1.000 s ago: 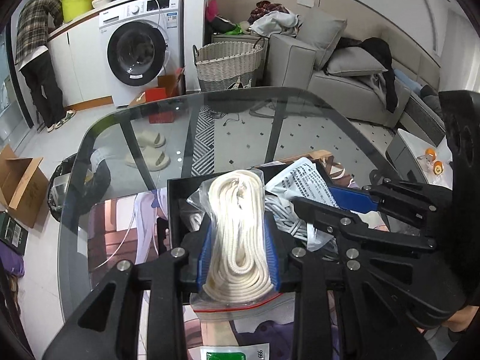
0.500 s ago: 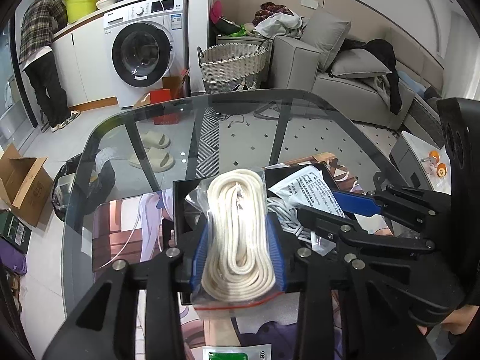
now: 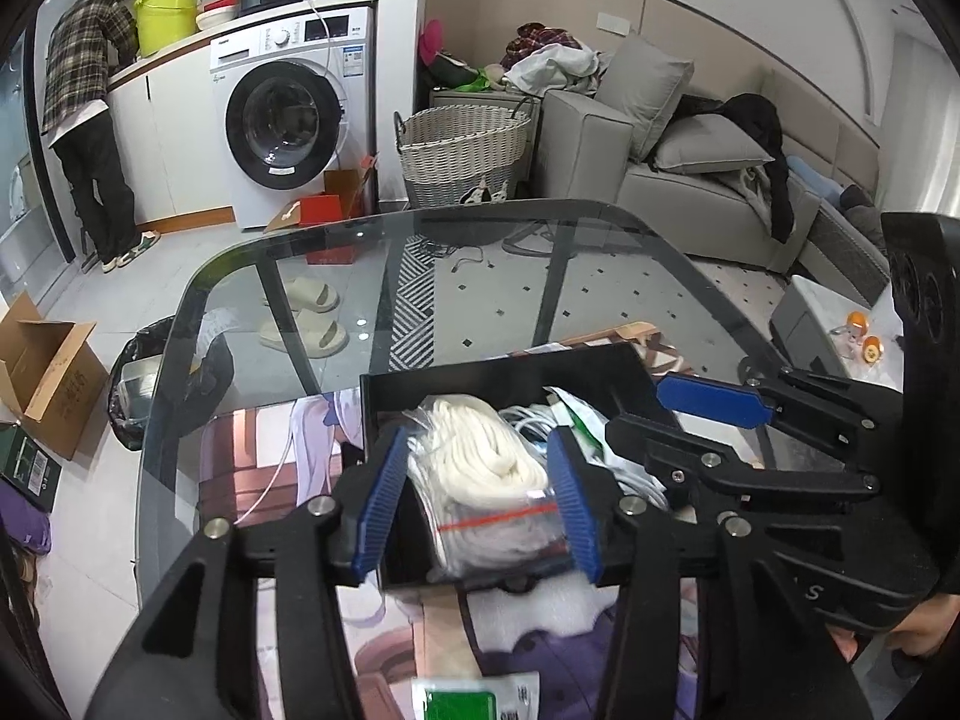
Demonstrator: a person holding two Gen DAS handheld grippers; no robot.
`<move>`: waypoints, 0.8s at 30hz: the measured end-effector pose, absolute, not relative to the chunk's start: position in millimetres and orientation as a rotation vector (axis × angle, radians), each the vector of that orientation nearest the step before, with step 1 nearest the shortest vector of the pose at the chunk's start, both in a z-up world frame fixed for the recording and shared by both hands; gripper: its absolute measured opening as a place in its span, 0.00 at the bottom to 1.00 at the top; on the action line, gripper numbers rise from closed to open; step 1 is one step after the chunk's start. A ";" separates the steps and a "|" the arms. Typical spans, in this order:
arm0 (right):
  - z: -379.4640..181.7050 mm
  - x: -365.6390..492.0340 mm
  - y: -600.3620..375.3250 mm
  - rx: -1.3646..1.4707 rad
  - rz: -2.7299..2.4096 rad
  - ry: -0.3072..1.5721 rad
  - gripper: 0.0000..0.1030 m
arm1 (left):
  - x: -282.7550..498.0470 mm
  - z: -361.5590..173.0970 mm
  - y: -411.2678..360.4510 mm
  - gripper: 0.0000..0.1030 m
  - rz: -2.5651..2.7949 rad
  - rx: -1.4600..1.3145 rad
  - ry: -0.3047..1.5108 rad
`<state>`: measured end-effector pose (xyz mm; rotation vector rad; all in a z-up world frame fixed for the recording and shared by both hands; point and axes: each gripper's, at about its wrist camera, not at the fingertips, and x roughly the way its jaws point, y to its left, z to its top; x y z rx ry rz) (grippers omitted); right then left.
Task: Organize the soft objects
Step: 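Grasp the white foam piece with the right tool while the left tool grasps the green medicine packet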
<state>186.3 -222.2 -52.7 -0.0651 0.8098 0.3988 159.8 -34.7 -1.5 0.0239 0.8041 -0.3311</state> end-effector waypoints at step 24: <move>-122.5 125.4 -187.4 -0.405 0.597 0.942 0.46 | 62.4 -67.8 -22.7 0.87 -0.420 0.240 1.004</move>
